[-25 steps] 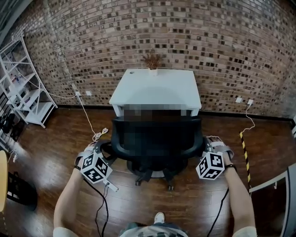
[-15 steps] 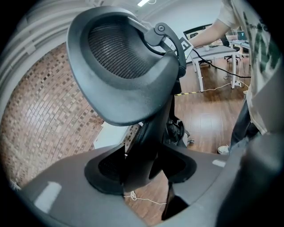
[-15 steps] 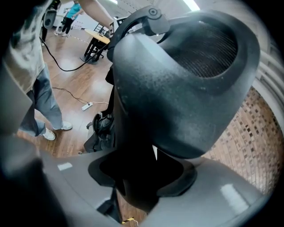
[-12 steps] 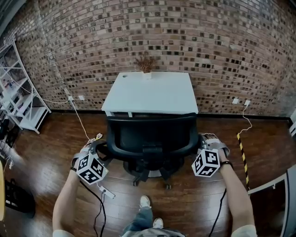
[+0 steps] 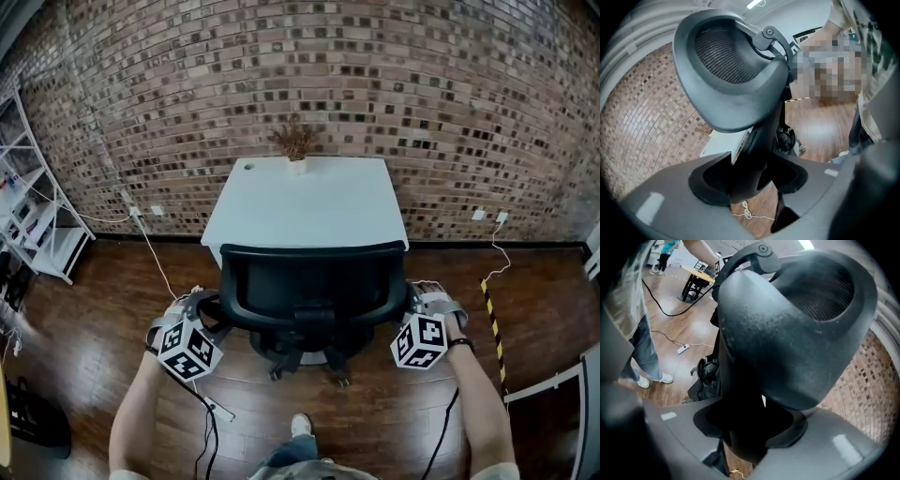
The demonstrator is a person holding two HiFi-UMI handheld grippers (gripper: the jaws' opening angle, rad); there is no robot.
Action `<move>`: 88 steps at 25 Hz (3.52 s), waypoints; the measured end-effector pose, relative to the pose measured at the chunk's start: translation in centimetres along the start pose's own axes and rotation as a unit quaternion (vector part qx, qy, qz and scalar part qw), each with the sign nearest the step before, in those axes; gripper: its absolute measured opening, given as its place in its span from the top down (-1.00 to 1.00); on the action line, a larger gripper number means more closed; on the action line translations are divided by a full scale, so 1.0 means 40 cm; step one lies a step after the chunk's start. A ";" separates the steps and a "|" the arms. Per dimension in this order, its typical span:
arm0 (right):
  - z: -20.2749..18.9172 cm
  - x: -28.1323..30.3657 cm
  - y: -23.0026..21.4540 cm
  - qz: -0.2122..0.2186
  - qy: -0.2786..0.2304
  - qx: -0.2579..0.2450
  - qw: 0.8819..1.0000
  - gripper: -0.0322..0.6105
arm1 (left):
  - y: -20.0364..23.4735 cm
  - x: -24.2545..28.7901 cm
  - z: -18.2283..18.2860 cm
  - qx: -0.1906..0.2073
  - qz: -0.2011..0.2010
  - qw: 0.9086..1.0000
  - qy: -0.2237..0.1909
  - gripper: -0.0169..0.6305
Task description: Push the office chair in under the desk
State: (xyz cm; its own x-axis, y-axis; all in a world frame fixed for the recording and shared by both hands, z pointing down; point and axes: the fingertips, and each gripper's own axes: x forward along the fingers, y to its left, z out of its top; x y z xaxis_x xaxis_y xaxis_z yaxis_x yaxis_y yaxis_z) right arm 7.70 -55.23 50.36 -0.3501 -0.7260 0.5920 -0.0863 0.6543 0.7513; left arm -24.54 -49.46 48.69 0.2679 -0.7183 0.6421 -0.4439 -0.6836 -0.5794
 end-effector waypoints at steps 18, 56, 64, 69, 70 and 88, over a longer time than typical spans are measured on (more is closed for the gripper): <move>0.082 0.156 -0.080 0.004 0.019 0.013 1.000 0.35 | 0.210 0.119 -0.079 0.020 -0.005 0.999 -0.027 0.14; 0.039 0.379 -0.284 -0.033 0.015 0.049 0.998 0.20 | 0.424 0.332 -0.054 0.004 0.038 0.999 -0.032 0.06; 0.022 0.290 -0.300 -0.098 0.053 0.078 0.991 0.08 | 0.429 0.237 -0.052 -0.033 0.096 0.994 -0.046 0.16; 0.022 0.197 -0.290 -0.152 0.073 0.115 0.979 0.11 | 0.396 0.196 -0.050 -0.037 0.123 0.990 -0.060 0.17; 0.026 0.178 -0.284 -0.158 0.074 0.120 0.977 0.15 | 0.386 0.188 -0.045 -0.044 0.125 0.989 -0.066 0.20; 0.277 -0.044 -0.183 -0.187 -0.078 0.292 0.935 0.89 | 0.227 -0.002 0.107 -0.184 0.151 0.955 -0.177 0.90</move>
State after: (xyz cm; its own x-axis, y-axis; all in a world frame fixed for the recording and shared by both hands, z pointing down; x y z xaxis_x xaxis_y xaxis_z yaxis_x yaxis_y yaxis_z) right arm -1.37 -56.38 40.61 -0.3212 -0.9170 0.2365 -0.7081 0.3983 0.5830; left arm -24.95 -56.15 41.22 0.3246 -0.9186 0.2256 -0.7991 -0.3939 -0.4542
